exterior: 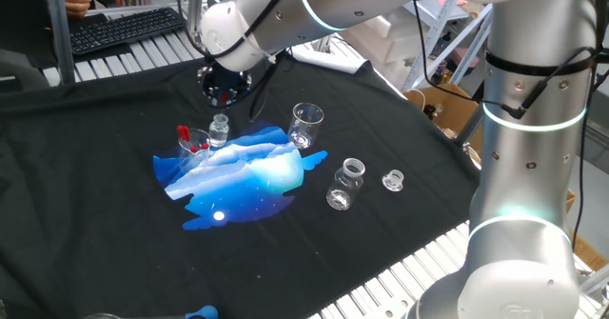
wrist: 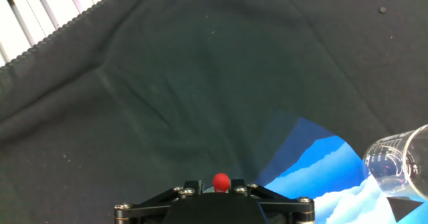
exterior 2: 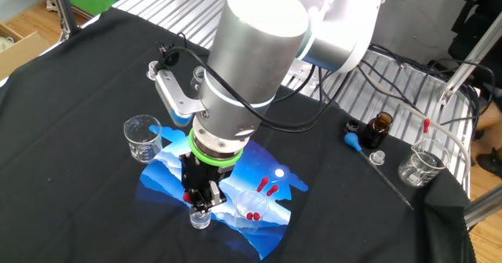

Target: Transfer liquid using a dropper

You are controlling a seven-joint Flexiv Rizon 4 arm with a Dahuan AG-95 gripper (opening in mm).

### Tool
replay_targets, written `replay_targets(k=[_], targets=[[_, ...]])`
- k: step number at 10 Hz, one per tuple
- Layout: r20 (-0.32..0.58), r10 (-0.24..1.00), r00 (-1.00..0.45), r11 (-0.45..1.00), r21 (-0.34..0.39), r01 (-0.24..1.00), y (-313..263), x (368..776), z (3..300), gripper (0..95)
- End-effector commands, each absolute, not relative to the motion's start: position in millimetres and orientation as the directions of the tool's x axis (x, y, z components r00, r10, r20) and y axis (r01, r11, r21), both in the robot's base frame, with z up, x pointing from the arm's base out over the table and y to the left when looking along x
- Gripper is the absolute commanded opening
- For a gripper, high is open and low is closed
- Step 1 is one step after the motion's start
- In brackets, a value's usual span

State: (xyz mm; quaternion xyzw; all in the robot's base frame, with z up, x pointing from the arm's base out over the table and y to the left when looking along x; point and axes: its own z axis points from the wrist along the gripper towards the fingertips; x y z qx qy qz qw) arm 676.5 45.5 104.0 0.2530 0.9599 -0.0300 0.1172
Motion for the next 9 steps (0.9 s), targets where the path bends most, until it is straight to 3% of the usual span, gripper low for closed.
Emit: replay_targets(k=[1, 9], targets=[[-0.240, 0.479, -0.844, 0.870, 0.002, 0.493, 45.6, 676.9, 103.8, 0.0], [-0.222, 0.472, -0.853, 0.875, -0.001, 0.484, 46.2, 677.2, 110.2, 0.0]])
